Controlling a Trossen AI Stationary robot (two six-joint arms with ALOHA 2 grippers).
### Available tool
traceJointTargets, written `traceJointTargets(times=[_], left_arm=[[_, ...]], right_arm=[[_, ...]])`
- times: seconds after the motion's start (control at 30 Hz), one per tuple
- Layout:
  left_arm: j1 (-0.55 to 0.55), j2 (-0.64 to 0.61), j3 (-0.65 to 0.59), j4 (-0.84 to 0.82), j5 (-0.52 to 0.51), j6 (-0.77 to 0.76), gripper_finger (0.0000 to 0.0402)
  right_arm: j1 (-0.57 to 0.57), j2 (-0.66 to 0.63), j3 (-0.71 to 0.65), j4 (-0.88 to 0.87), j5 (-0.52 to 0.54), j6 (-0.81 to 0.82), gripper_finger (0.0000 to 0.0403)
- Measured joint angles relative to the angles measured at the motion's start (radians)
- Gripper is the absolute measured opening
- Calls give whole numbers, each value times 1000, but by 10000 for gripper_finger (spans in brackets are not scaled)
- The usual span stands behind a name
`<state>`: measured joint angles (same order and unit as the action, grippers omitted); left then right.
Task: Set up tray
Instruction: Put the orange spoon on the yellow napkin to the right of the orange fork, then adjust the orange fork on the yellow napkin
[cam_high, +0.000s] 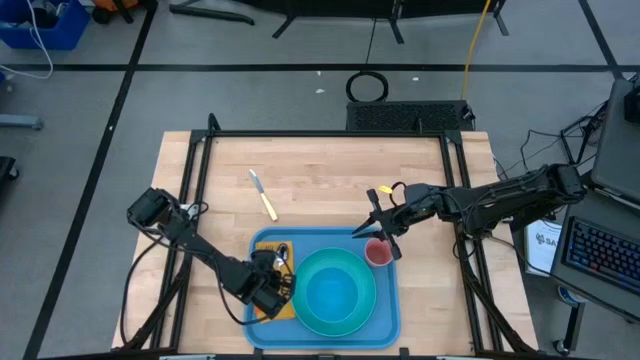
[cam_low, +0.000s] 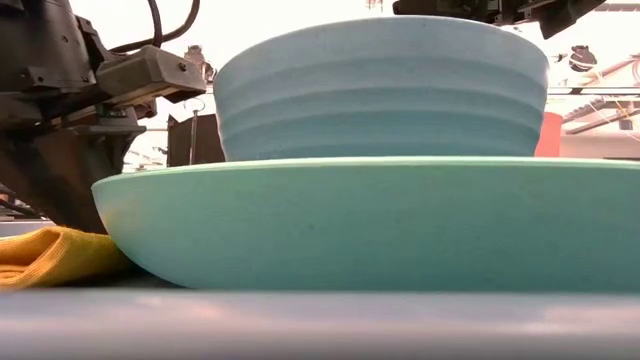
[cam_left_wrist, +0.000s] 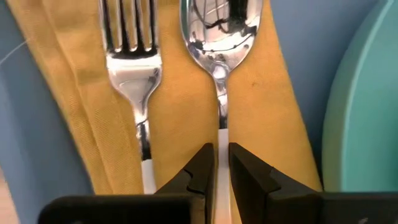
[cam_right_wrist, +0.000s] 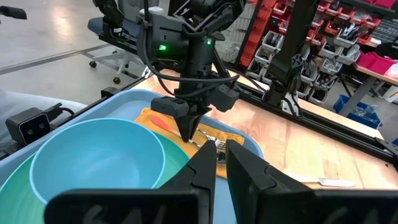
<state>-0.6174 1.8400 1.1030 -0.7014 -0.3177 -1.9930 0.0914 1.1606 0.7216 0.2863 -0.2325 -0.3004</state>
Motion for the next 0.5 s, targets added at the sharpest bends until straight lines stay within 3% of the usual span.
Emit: traceJointTargets(times=[0.27,0.5], left_arm=[[-13,0,0,3,-84,46,51],[-13,-5,0,6,-87,74,51]], right_arm=[[0,0,0,0,0,0,29],[0,0,0,0,0,0,29]])
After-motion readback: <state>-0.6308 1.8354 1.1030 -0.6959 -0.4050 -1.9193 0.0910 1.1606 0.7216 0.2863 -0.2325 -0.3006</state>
